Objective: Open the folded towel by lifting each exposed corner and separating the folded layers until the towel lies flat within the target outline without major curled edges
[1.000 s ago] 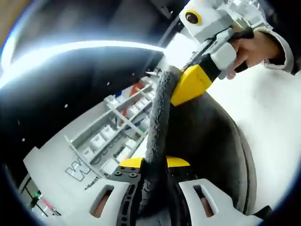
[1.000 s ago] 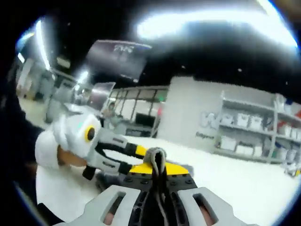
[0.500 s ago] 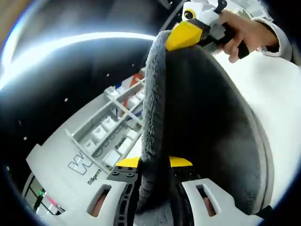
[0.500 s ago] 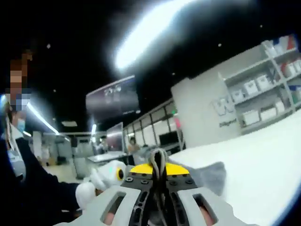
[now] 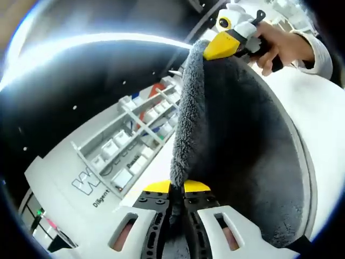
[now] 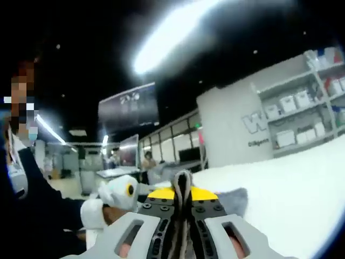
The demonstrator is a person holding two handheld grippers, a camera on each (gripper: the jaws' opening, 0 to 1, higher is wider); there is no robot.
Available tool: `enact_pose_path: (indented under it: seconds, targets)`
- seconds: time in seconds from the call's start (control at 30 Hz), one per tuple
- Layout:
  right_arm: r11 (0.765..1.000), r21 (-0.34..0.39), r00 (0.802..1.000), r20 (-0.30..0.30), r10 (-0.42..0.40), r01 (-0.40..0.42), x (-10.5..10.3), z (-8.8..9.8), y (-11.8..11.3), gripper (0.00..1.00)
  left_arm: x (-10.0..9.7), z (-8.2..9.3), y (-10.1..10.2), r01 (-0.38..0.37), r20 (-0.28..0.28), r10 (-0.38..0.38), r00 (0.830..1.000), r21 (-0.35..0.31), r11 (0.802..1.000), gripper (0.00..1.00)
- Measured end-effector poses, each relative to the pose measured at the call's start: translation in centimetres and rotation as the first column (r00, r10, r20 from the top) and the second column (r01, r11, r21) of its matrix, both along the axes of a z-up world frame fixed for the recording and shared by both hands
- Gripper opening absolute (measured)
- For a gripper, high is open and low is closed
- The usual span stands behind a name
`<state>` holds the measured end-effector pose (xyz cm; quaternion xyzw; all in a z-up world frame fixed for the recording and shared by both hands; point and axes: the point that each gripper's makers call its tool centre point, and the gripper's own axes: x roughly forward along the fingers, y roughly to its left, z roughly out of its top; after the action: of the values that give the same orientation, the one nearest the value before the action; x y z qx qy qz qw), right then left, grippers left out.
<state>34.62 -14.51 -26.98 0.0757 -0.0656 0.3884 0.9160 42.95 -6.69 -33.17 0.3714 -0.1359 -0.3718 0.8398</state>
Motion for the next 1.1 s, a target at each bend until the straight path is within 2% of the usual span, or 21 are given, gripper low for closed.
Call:
enact_pose_path:
  seconds: [0.17, 0.33, 0.43, 0.53, 0.63, 0.67, 0.77, 0.9, 0.93, 0.97, 1.0, 1.03, 1.1]
  targets:
    - [0.986, -0.142, 0.996, 0.051, -0.076, 0.082, 0.9, -1.2, -0.1, 0.08, -0.1, 0.1, 0.0, 0.003, 0.005, -0.003, 1.0, 0.001, 1.0, 0.04]
    - [0.97, -0.218, 0.993, 0.079, -0.093, 0.108, 1.3, -1.8, 0.1, 0.14, -0.1, 0.0, -0.1, 0.006, 0.011, -0.007, 1.0, 0.006, 1.0, 0.04]
    - [0.959, -0.246, 0.989, 0.087, -0.119, 0.137, 1.5, -1.6, -0.1, 0.21, 0.0, 0.1, 0.0, 0.004, 0.013, -0.004, 1.0, 0.003, 1.0, 0.04]
    - [0.93, -0.319, 0.98, 0.13, -0.149, 0.183, 1.5, -1.4, -0.3, 0.25, 0.0, 0.3, 0.0, 0.002, 0.02, -0.002, 1.0, -0.001, 1.0, 0.04]
    - [0.895, -0.4, 0.976, 0.162, -0.143, 0.198, 1.1, -1.6, 0.4, 0.27, -0.1, 0.5, 0.0, 0.003, 0.033, -0.003, 0.999, 0.001, 1.0, 0.04]
    - [0.874, -0.441, 0.975, 0.176, -0.137, 0.203, 1.0, -1.7, 0.8, 0.3, -0.2, 0.5, -0.1, 0.003, 0.038, -0.003, 0.999, 0.005, 1.0, 0.04]
    - [0.833, -0.508, 0.968, 0.217, -0.124, 0.22, 0.5, -1.5, 1.8, 0.39, -0.5, 0.6, -0.3, 0.008, 0.061, -0.009, 0.998, 0.018, 1.0, 0.04]
    - [0.7, -0.64, 0.933, 0.345, -0.106, 0.316, 0.2, -1.3, 2.4, 0.43, -1.1, 1.1, -0.7, 0.021, 0.1, -0.023, 0.995, 0.023, 1.0, 0.04]
    - [0.69, -0.649, 0.931, 0.35, -0.103, 0.32, 0.1, -1.4, 2.4, 0.43, -1.1, 1.1, -0.7, 0.022, 0.102, -0.024, 0.995, 0.022, 1.0, 0.04]
    - [0.644, -0.692, 0.929, 0.361, -0.082, 0.326, -0.1, -1.8, 2.8, 0.43, -1.3, 1.3, -0.8, 0.025, 0.114, -0.028, 0.993, 0.024, 0.999, 0.04]
    - [0.621, -0.714, 0.929, 0.365, -0.063, 0.322, -0.4, -2.1, 3.2, 0.43, -1.5, 1.4, -0.9, 0.026, 0.128, -0.029, 0.991, 0.026, 0.999, 0.04]
    - [0.606, -0.73, 0.93, 0.366, -0.045, 0.316, -0.5, -2.4, 3.6, 0.43, -1.7, 1.5, -1.0, 0.031, 0.134, -0.034, 0.99, 0.026, 0.999, 0.04]
    - [0.594, -0.748, 0.934, 0.358, -0.015, 0.297, -0.8, -3.0, 4.4, 0.43, -1.9, 1.6, -1.1, 0.036, 0.143, -0.04, 0.989, 0.027, 0.999, 0.04]
